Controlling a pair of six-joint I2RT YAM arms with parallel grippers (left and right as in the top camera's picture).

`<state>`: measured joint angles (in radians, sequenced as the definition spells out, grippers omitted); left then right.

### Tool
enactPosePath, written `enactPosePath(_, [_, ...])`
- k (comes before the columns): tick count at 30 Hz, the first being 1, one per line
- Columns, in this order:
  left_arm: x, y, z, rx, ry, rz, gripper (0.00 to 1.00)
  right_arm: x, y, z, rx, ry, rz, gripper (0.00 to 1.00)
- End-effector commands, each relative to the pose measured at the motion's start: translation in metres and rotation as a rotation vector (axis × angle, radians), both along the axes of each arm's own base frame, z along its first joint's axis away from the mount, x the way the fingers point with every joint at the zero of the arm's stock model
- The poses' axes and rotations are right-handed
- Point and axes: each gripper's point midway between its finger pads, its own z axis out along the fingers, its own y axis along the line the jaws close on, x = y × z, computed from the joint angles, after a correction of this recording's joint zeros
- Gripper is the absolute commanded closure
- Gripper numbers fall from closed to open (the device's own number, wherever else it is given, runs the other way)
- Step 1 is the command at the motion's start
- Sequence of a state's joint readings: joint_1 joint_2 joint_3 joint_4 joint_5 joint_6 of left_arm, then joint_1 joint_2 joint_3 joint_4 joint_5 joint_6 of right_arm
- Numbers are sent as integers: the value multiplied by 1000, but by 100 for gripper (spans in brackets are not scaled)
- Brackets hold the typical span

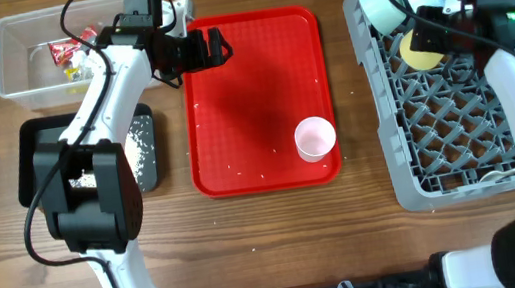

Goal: Sort waste into correct bins and load items into the dishwasher rack
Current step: 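Place the yellow cup upside down in the rack with the right gripper, then grasp the pink cup on the red tray with the left gripper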

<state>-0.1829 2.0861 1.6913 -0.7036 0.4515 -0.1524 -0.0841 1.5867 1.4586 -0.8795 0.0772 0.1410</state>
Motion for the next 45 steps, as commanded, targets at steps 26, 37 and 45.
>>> enactPosePath(26, [-30, -7, 15, 8, -10, -178, 0, 19, 41, 10, 90, -10, 96, 4])
enactPosePath(37, [-152, -92, 15, 172, 68, -695, 0, -15, 51, 52, 134, -59, 132, 0])
enactPosePath(45, [-166, -115, -31, 344, 101, -752, 10, -18, 52, 47, 137, -37, 134, 0])
